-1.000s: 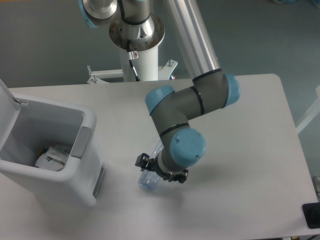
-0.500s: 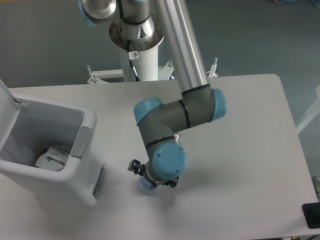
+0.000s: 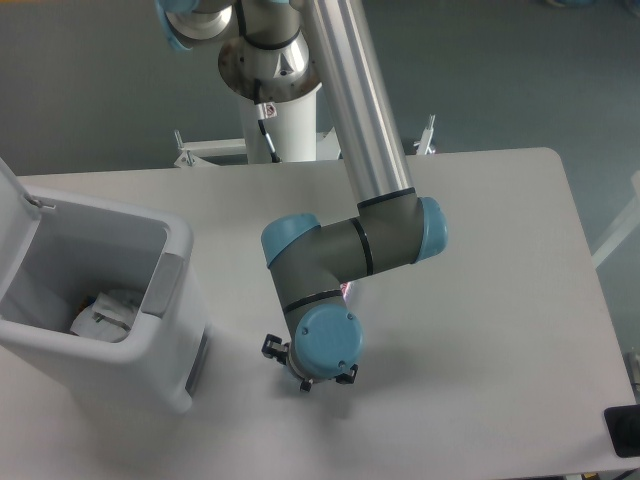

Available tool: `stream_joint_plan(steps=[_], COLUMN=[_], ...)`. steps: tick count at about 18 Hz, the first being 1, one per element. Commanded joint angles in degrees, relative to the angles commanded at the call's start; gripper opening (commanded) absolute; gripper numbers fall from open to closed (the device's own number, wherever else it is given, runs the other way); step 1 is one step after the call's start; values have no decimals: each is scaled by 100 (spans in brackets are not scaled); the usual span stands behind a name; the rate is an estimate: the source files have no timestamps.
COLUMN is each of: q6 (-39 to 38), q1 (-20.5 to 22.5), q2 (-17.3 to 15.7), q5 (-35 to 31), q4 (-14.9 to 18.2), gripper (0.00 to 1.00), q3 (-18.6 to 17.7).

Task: Place the trash in the trash can
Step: 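Close the gripper on the bottle's cap end and lift it upright, then carry the bottle over the trash bin and lower it inside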

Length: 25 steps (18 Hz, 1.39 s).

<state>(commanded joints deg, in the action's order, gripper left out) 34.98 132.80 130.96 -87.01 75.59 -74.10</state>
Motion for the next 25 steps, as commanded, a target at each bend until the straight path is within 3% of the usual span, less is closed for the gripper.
stream_joint_plan(steps=[8, 10, 15, 22, 25], q6=[9, 0, -254, -1616, -1862], q1=[290, 378, 755, 756, 703], q2=[-369, -570, -1212, -1871, -2117], q5=[175, 429, 1983, 4049, 4490], q4=[-26, -262, -948, -1906, -2153], gripper=[29, 29, 29, 30, 30], q3=[492, 606, 633, 967, 1046])
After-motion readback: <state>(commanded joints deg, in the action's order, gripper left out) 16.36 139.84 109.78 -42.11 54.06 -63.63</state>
